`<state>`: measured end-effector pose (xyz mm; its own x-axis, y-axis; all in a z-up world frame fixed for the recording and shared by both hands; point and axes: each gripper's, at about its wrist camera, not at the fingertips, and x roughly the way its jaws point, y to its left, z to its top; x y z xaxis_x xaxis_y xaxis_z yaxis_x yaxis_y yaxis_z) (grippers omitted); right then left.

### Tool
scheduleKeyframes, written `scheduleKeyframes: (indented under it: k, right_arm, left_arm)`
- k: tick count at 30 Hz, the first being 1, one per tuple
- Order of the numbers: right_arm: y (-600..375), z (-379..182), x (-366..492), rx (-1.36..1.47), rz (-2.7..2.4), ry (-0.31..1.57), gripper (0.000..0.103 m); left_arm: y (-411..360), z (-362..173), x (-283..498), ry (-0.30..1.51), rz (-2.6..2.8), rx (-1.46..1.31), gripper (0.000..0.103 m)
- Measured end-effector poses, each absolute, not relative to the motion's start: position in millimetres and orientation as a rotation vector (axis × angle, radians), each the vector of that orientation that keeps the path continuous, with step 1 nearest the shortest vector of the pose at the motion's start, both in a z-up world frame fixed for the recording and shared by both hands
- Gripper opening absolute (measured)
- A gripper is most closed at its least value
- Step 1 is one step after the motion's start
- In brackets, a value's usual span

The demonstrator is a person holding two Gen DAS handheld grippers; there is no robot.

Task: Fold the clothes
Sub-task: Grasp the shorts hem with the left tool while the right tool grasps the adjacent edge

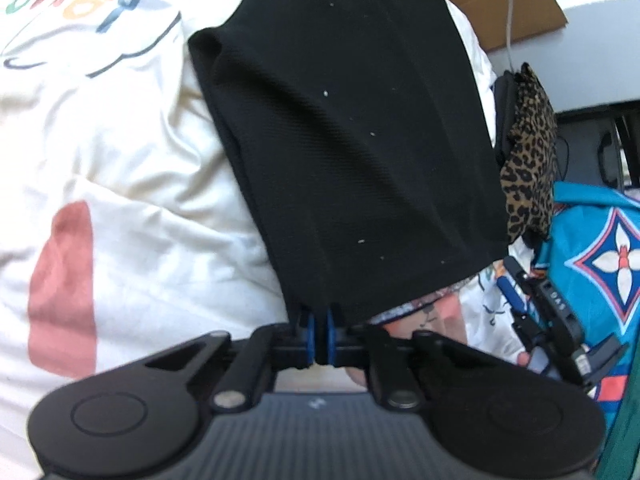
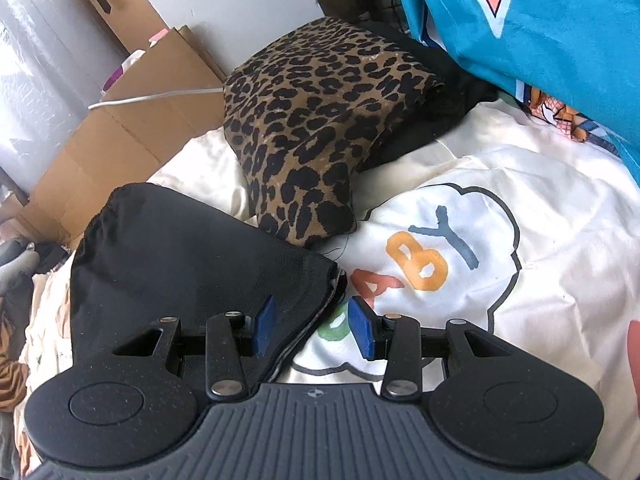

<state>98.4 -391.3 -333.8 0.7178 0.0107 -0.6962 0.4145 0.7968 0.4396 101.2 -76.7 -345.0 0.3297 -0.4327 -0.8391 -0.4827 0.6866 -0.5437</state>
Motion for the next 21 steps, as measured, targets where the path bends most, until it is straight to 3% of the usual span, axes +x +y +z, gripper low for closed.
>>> scheduleKeyframes:
  k: [14,15,16,18,19,21]
  right_arm:
    - [-394.9,-337.2,113.8,0.629,-0.224,0.737,0.046]
    - [-394.5,-337.6,114.2,0.624,-0.223,0.738,0.042]
    - [-394.6,-337.9,114.2,0.62,-0.223,0.739,0.026]
    - [-395.4,-338.6,113.9,0.616,-0.218,0.74,0.006]
    - [-395.8,-338.6,113.8,0.609,-0.22,0.739,0.001]
    - [-396.8,-337.8,113.1,0.599,-0.223,0.732,0.001]
  left_arm:
    - [-76.3,-325.8,103.1,1.316,0.024,-0.839,0.005]
    - [-76.6,-325.0,103.5,1.314,0.024,-0.837,0.005]
    - [-76.9,-324.7,104.2,1.311,0.021,-0.836,0.005]
    - [-76.8,-327.8,105.7,1.311,0.016,-0.855,0.004]
    - [-77.5,-329.5,106.8,1.312,0.015,-0.859,0.004]
    - [-79.0,-332.8,108.7,1.312,0.012,-0.865,0.004]
